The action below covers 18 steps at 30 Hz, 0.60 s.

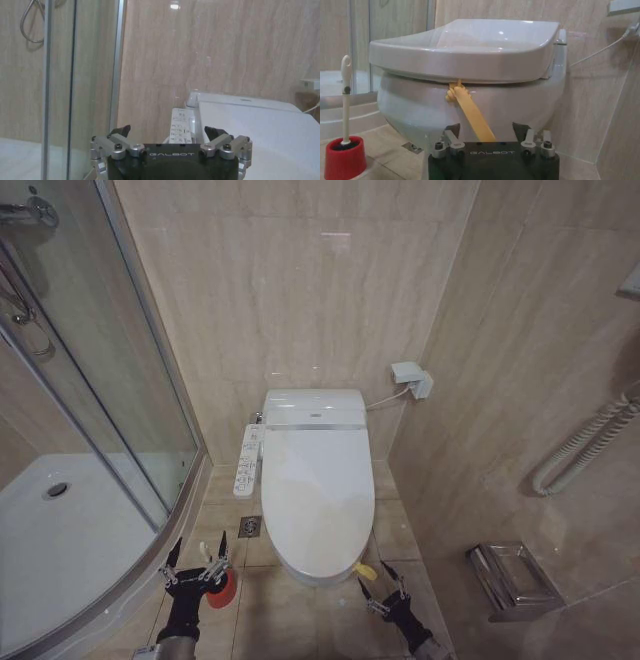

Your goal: Open the toilet lid, clean the toilet bowl with a toilet brush, close the toilet lid, and flush.

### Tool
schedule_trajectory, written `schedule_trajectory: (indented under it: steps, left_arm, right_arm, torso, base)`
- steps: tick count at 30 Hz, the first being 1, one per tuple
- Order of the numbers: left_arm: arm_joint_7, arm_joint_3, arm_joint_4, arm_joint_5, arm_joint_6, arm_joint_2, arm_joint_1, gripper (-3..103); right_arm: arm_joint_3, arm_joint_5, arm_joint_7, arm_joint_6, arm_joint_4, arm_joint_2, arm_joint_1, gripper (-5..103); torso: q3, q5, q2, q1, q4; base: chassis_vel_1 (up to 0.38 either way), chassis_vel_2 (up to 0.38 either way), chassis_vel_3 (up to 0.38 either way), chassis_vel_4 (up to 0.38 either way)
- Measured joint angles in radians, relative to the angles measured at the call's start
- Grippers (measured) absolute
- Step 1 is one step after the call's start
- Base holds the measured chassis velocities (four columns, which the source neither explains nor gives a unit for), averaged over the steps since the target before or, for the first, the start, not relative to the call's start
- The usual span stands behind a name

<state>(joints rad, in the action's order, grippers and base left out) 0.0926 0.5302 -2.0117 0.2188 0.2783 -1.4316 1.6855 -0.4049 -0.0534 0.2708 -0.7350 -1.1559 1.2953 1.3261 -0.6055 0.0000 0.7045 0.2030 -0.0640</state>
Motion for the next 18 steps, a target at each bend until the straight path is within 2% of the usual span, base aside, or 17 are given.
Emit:
schedule_trajectory:
  steps: [2,3,10,11,18]
  left_arm:
    - [0.000,0.000,0.004,0.000,0.000,0.001,-0.002,100]
    - [0.000,0.000,0.005,0.000,0.000,0.001,-0.004,100]
    - [0.001,-0.007,0.015,0.000,0.000,0.006,-0.013,100]
    - [0.001,-0.010,0.018,0.000,-0.001,0.007,-0.016,100]
    - [0.001,-0.021,0.030,0.000,-0.001,0.010,-0.027,100]
  right_arm:
    - [0.000,-0.001,0.003,-0.001,0.001,0.003,0.001,88]
    - [0.000,-0.001,0.006,-0.002,0.001,0.005,0.003,60]
    - [-0.005,-0.005,0.018,-0.008,-0.025,0.001,0.034,60]
    - [-0.008,-0.012,0.022,-0.009,-0.040,-0.004,0.048,33]
    - [-0.023,-0.029,0.029,-0.013,-0.096,-0.015,0.087,33]
  torso:
    - [0.000,-0.0001,0.000,0.000,0.0000]
    - [0.000,0.0000,0.000,0.000,0.0000]
    - [0.000,0.0000,0.000,0.000,0.0000]
    - [0.000,-0.0001,0.000,0.000,-0.0001]
    - [0.000,0.0000,0.000,0.000,0.0000]
  base:
    - [0.000,0.000,0.000,0.000]
    - [0.000,0.000,0.000,0.000]
    - [0.000,0.000,0.000,0.000]
    - [0.000,0.000,0.000,0.000]
    - [0.000,0.000,0.000,0.000]
